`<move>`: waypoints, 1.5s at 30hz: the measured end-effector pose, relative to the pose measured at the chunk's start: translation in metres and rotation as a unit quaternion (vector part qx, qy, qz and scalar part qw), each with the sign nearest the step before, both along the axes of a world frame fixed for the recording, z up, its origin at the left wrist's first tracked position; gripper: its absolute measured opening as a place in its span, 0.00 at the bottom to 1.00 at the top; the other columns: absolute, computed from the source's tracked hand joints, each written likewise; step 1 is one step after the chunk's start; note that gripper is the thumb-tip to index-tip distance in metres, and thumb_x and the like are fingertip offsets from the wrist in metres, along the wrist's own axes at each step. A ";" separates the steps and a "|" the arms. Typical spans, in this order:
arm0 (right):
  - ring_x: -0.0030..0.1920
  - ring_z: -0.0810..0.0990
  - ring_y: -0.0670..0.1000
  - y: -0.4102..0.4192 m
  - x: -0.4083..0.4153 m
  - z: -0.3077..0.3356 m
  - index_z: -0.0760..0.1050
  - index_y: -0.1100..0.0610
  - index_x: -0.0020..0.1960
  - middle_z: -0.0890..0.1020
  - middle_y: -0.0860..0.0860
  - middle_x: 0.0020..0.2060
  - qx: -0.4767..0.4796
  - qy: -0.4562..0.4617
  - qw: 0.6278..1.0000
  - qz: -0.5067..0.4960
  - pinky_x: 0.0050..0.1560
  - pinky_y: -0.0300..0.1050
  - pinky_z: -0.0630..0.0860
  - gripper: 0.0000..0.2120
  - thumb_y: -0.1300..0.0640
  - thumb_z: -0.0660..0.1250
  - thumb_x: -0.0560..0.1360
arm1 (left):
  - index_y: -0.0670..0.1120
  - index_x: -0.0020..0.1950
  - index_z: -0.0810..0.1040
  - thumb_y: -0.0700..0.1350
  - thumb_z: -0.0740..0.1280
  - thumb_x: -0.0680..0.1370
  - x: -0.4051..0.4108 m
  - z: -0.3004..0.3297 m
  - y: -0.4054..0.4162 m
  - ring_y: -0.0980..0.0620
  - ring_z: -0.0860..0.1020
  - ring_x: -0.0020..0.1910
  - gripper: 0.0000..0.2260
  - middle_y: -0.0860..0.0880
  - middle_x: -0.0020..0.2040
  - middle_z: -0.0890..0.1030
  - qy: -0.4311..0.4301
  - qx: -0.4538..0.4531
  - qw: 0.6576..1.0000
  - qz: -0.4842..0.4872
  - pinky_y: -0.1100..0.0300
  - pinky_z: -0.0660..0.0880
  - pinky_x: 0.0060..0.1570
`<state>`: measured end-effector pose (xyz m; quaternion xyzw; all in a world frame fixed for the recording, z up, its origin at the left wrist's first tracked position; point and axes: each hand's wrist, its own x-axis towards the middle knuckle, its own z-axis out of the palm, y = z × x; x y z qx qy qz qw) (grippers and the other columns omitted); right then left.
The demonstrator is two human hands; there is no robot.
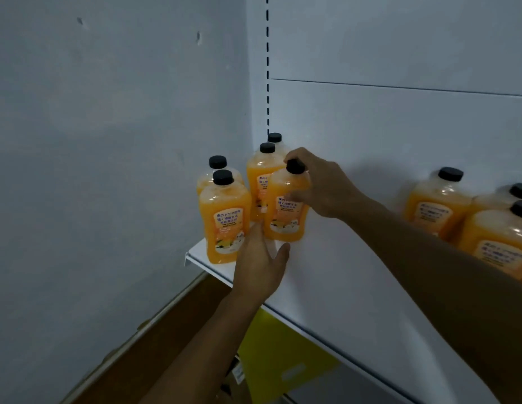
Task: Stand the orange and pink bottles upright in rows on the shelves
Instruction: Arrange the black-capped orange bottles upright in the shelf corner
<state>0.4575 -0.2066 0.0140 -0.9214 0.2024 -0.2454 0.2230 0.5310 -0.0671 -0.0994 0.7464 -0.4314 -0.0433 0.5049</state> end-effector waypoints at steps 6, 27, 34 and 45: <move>0.48 0.73 0.48 -0.007 -0.066 0.023 0.68 0.49 0.66 0.75 0.50 0.56 -0.013 0.039 0.998 -0.044 0.36 0.30 0.66 0.29 0.53 0.77 0.69 | 0.52 0.71 0.67 0.55 0.69 0.76 -0.017 0.000 -0.038 0.52 0.75 0.62 0.25 0.54 0.65 0.76 0.015 0.040 0.996 -0.075 0.57 0.74 0.59; 0.57 0.76 0.56 -0.024 -0.181 0.022 0.61 0.51 0.70 0.72 0.53 0.64 -0.244 0.269 0.889 -0.279 0.49 0.50 0.70 0.29 0.43 0.68 0.75 | 0.50 0.61 0.77 0.51 0.62 0.76 -0.107 -0.015 -0.131 0.52 0.79 0.52 0.15 0.50 0.55 0.81 0.019 0.097 0.950 -0.295 0.62 0.76 0.51; 0.60 0.75 0.58 -0.025 -0.180 0.016 0.60 0.55 0.72 0.69 0.56 0.66 -0.298 0.267 0.873 -0.278 0.54 0.51 0.72 0.32 0.43 0.68 0.75 | 0.51 0.65 0.75 0.57 0.61 0.75 -0.107 -0.011 -0.130 0.49 0.79 0.56 0.20 0.50 0.58 0.81 0.007 0.147 0.950 -0.277 0.52 0.76 0.58; 0.68 0.69 0.55 0.017 -0.073 0.004 0.60 0.52 0.75 0.67 0.53 0.71 -0.184 0.107 0.972 -0.098 0.66 0.52 0.68 0.34 0.42 0.68 0.74 | 0.53 0.65 0.75 0.58 0.67 0.76 -0.036 0.001 -0.033 0.60 0.79 0.54 0.19 0.56 0.57 0.81 -0.060 0.086 0.990 -0.091 0.59 0.76 0.55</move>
